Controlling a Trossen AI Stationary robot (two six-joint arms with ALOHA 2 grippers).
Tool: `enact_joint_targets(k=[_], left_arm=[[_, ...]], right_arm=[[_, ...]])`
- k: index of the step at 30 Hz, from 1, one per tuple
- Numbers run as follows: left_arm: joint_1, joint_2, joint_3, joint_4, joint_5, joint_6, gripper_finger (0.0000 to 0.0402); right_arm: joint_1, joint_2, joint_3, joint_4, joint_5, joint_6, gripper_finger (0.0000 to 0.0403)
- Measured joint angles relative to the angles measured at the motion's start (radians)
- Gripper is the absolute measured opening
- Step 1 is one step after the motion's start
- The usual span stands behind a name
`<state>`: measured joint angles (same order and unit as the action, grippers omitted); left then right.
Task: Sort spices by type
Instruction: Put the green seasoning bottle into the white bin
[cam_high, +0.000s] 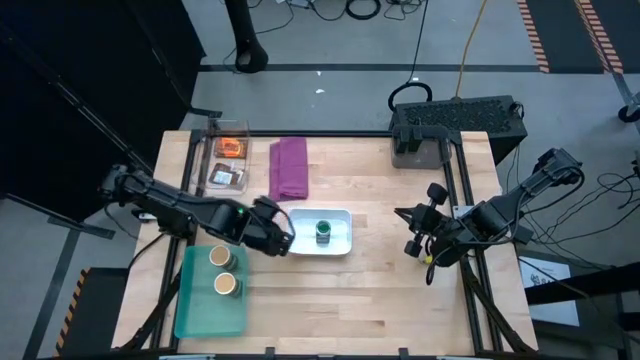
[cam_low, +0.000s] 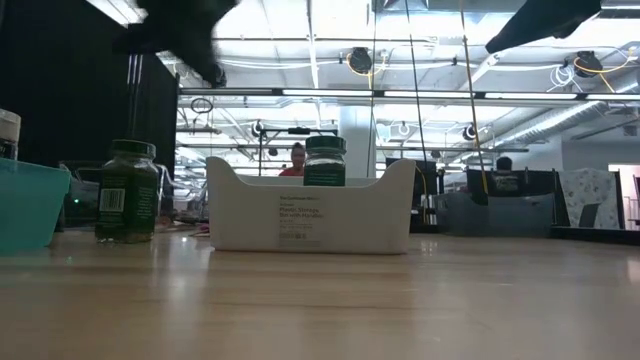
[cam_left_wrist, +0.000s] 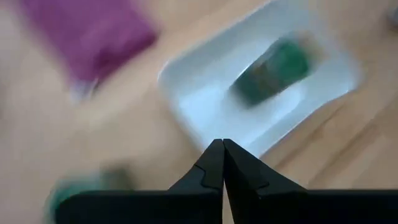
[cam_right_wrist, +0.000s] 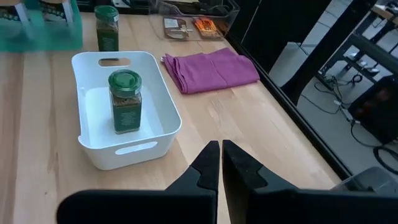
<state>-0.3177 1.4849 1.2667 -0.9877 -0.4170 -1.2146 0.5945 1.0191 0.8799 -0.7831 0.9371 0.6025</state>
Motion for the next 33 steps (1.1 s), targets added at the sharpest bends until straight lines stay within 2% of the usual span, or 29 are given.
enact_joint_targets(k=[4,7,11,16,24,27,33], left_arm=[[0.017,0.005,0.0,-0.326,0.075,-0.304,0.0011],[0.032,0.011,0.0,-0.413,0.107,-0.433,0.0011],[0.037,0.01,0.0,-0.408,0.109,-0.334,0.0011],[0.035,0.011,0.0,-0.405,0.126,-0.32,0.0028],[0.028,0.011,0.0,-0.379,0.129,-0.249,0.0134],[0.03,0.011,-0.001,-0.384,0.138,-0.267,0.0174],[0.039,0.011,-0.03,-0.414,0.16,-0.351,0.0217]], right_arm=[[0.0,0.0,0.0,0.001,0.0,-0.027,0.0],[0.0,0.0,0.0,0.001,0.0,-0.04,0.0],[0.0,0.0,0.0,0.0,-0.001,-0.05,0.0],[0.0,0.0,0.0,0.001,0.0,-0.072,0.0],[0.0,0.0,0.0,0.0,-0.028,-0.068,0.0],[0.0,0.0,0.0,0.0,-0.051,-0.067,0.0],[0.0,0.0,0.0,-0.003,-0.08,-0.057,0.0]])
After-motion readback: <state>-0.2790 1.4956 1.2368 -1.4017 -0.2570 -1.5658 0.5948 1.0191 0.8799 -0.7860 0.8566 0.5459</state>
